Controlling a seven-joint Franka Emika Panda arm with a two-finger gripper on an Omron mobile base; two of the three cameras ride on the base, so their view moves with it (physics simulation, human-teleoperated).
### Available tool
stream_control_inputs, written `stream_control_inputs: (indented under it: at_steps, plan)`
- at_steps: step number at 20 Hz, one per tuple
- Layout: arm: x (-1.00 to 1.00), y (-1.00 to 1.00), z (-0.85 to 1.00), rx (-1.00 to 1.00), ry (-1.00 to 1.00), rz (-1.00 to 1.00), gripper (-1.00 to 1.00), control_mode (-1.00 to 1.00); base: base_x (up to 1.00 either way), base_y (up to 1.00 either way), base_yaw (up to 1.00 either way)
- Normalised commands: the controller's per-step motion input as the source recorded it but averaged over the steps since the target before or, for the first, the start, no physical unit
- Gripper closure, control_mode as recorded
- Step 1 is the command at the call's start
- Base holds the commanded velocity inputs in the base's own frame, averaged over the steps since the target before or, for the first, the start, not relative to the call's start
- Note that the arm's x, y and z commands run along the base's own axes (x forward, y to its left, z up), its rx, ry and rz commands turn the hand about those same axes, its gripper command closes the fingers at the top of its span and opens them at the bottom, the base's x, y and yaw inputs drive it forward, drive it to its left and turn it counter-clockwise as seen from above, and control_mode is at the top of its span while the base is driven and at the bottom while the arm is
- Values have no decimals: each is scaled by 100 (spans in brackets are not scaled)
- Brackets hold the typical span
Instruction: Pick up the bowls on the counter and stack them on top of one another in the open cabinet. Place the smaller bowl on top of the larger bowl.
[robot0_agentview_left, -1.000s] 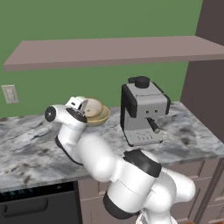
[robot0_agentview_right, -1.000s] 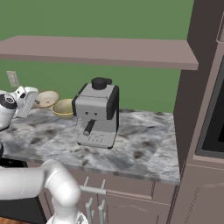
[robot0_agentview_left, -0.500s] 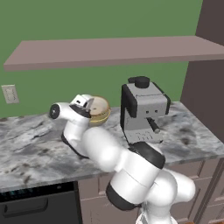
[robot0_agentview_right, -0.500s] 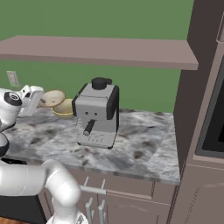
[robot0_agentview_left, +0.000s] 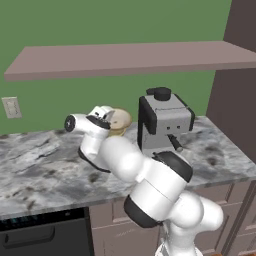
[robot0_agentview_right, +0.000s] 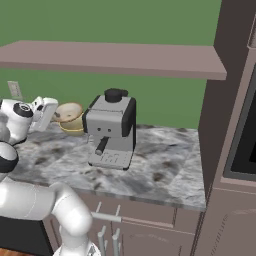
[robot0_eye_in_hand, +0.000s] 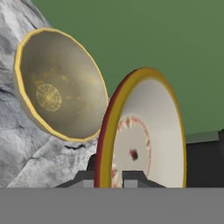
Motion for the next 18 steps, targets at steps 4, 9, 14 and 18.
stream_control_inputs:
  at_steps: [4, 9, 14, 18]
  plan:
    - [17, -11, -3, 0, 0, -4, 100, -100, 0, 0, 0]
    - [18, -6, -9, 0, 4, -1, 100, -100, 0, 0, 0]
    - [18, 0, -13, 0, 6, 0, 100, -100, 0, 0, 0]
    - [14, 0, -14, 0, 4, 0, 100, -100, 0, 0, 0]
